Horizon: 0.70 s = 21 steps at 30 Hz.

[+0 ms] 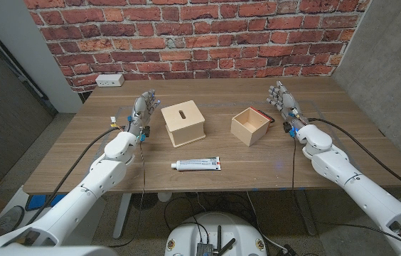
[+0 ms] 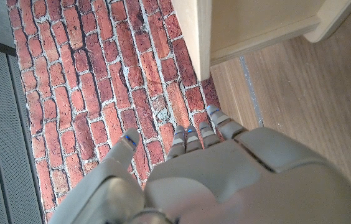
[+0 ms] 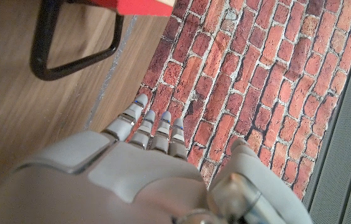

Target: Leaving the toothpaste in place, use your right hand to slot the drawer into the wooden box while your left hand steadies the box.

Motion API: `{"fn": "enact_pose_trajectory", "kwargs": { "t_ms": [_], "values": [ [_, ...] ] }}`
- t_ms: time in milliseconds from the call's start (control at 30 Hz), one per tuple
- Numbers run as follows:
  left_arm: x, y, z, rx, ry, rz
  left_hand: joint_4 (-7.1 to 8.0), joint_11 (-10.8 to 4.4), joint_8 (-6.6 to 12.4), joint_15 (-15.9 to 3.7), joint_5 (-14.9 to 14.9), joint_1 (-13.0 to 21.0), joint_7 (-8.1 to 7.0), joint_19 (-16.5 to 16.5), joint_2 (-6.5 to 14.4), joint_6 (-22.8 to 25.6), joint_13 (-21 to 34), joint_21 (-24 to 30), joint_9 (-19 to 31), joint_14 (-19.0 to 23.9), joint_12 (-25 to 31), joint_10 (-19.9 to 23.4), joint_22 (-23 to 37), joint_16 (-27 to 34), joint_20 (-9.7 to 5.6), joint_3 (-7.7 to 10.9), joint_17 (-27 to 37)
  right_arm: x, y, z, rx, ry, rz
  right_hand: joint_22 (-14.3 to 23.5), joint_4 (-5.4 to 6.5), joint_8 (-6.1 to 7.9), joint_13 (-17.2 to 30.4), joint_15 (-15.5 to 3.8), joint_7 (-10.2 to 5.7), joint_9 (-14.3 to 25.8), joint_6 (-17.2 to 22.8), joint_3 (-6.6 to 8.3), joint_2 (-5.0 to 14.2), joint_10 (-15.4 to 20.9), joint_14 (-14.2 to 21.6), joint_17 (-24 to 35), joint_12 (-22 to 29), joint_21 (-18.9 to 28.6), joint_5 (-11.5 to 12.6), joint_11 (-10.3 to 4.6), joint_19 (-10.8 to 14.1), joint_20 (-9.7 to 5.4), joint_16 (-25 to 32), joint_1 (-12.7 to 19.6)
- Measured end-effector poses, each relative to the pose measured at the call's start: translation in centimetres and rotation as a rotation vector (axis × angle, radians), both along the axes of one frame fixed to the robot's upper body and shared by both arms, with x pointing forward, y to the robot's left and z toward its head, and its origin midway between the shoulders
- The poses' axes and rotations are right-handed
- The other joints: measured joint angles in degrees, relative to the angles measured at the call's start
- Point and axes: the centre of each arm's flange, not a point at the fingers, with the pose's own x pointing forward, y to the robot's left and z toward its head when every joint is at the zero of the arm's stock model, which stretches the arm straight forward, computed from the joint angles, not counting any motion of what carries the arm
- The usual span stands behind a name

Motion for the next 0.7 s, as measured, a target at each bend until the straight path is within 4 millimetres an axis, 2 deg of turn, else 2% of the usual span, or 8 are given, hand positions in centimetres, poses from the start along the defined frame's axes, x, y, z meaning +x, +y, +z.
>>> {"fn": "enact_pose_trajectory", "kwargs": {
  "t_ms": [233,467,700],
  "values": [
    [0.2,0.1,0.2,0.003,-0.001,0.0,-0.31,-0.22,0.0,0.0,0.0,0.0,-0.3,0.0,0.0,0.3,0.0,0.0,0.0,0.0,0.0,0.2,0.0,0.0,0.0,0.31,0.0,-0.8,0.1,0.6,-0.059,-0.006,-0.047,0.0,-0.55,0.0,0.0,0.0,0.0,0.0,0.0,0.56,-0.3,0.0,0.0,-0.3,0.0,0.0,0.0,0.0,0.2,-0.21,0.0,0.3],
    [0.4,0.0,0.3,0.006,0.001,0.001,-0.31,-0.53,0.0,-0.32,0.0,0.2,-0.3,0.0,0.2,0.3,0.0,0.0,0.0,0.3,0.0,0.5,0.0,0.0,0.01,0.31,0.0,-1.7,0.3,1.5,-0.125,-0.016,-0.09,0.0,-1.09,0.0,-0.3,0.0,0.0,0.0,0.0,0.48,-0.75,0.0,0.0,-0.6,0.0,0.0,0.0,0.0,0.2,-0.21,0.0,0.8],
    [0.5,0.1,0.4,0.01,0.003,0.003,-0.81,-0.52,0.0,-0.62,0.0,0.6,-0.3,-1.0,0.6,0.3,0.0,-0.4,0.0,0.6,0.0,0.5,0.0,0.0,0.09,0.44,-0.2,-2.4,0.5,2.1,-0.185,-0.021,-0.133,0.0,-2.21,0.0,-0.3,-0.04,0.21,0.0,-0.2,0.51,-1.44,0.0,0.6,-1.1,0.0,0.0,0.0,0.0,0.4,-0.4,0.2,1.4]
  ]
}}
